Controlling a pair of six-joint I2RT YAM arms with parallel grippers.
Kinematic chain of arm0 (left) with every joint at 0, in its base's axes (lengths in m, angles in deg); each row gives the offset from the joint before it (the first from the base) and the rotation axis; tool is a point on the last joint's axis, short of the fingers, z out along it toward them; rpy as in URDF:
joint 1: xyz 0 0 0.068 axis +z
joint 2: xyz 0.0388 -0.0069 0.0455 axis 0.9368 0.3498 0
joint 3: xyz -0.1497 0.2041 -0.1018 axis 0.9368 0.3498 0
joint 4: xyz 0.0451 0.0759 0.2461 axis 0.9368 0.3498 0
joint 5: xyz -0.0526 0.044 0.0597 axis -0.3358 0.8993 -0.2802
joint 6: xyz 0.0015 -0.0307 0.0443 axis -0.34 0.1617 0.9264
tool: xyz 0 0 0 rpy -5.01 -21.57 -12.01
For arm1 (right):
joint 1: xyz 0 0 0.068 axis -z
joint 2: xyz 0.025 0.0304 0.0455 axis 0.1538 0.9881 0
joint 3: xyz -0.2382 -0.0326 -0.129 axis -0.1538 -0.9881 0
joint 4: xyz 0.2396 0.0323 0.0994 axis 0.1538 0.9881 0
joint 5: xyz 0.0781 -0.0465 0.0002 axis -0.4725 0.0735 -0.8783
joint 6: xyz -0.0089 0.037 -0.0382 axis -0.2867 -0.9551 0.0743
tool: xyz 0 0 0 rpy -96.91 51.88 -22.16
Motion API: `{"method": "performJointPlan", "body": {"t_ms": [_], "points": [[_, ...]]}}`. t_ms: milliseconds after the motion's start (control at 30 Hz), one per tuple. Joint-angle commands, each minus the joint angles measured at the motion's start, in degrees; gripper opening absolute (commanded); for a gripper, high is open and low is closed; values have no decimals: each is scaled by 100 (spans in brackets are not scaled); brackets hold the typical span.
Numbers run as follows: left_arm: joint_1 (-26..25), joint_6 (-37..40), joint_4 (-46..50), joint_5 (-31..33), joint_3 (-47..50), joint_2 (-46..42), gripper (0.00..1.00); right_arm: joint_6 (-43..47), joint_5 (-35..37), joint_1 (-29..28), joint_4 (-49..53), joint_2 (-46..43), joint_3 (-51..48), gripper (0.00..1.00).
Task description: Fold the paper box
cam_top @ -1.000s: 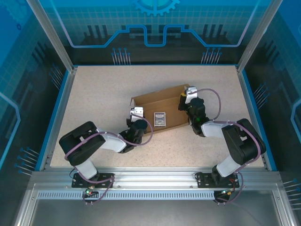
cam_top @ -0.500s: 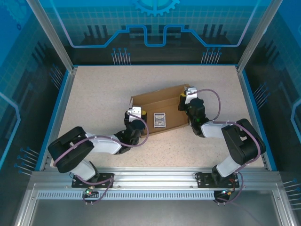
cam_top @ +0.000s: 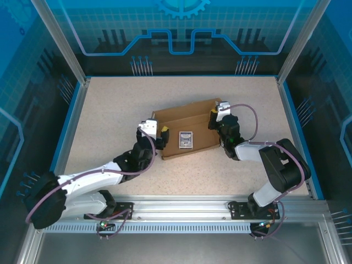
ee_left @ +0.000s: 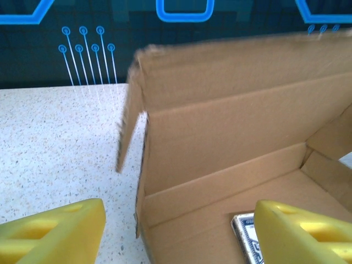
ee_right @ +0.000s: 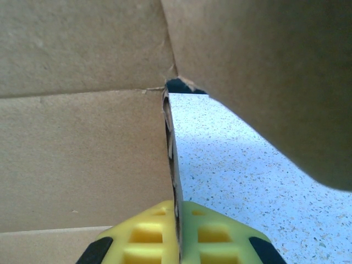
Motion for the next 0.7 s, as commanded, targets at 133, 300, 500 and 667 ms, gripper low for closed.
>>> {"method": "performJointPlan", "body": {"t_ms": [133, 300, 500, 667], "points": [[601, -176, 1008, -1000, -508, -682, 74, 12, -115, -134, 745, 85, -169, 4], [1010, -269, 1382, -1424, -714, -711, 74, 52, -113, -132, 799, 69, -161, 4], [1586, -507, 1486, -2430, -531, -503, 71, 68, -103, -135, 856, 69, -118, 4], [2043, -523, 1306, -3188, -498, 28, 70, 53, -120, -135, 861, 104, -91, 3]]}}
